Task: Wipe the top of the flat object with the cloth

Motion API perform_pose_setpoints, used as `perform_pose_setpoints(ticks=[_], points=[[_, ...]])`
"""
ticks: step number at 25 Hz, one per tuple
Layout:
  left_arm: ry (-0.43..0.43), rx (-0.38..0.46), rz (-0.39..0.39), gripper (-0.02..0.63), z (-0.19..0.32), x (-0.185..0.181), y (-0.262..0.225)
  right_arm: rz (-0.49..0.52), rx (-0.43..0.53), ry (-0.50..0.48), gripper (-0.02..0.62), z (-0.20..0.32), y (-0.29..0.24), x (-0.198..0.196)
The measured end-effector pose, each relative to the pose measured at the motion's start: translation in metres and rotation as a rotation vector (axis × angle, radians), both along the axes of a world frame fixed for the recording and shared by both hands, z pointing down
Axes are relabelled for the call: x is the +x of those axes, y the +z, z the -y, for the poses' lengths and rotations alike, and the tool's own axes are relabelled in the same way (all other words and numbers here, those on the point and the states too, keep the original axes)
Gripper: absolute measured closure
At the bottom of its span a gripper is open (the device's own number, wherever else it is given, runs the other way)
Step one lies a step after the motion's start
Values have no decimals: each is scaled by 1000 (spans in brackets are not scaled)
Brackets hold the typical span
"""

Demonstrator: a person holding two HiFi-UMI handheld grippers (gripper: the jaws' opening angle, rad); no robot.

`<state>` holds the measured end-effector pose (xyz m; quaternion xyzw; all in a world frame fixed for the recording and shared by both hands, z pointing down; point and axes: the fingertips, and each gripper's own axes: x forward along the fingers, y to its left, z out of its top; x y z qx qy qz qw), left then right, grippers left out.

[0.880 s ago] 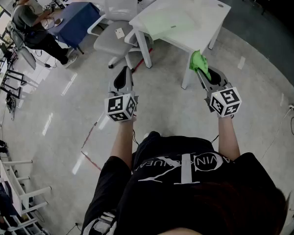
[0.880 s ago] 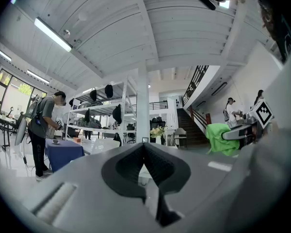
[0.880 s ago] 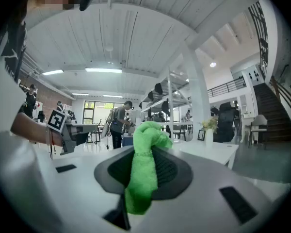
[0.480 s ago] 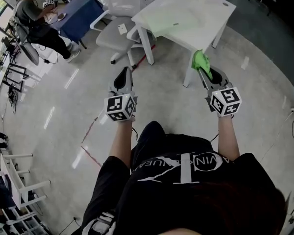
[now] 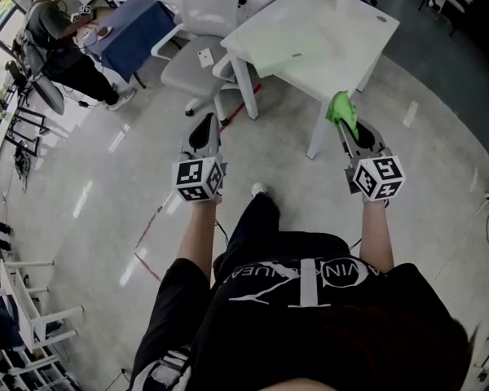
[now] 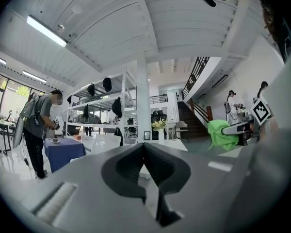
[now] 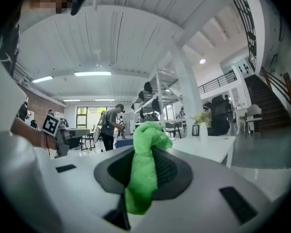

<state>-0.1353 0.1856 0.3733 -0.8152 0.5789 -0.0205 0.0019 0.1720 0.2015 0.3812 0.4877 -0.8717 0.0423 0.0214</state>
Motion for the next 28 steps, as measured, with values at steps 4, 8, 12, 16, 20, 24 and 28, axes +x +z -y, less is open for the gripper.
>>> perform_pose_setpoints(ticks=[4, 8, 12, 16, 20, 24, 28], points=[[17, -5, 2, 595, 54, -1, 9, 9, -15, 17, 523, 50, 8, -3], [46, -64, 6, 594, 111, -7, 23, 13, -40, 41, 523, 92, 10, -11], [78, -61, -5, 595, 167, -9, 21, 14, -60, 78, 523, 138, 11, -11], [125, -88, -2, 594, 208, -8, 31, 7, -91, 109, 523, 169, 19, -18], [151, -110, -3, 594, 250, -16, 41, 8, -114, 125, 523, 204, 29, -30], [165, -121, -4, 594, 288, -26, 51, 8, -127, 126, 523, 237, 37, -47], [182, -139, -10, 595, 313, -29, 65, 6, -145, 129, 523, 261, 46, -56]])
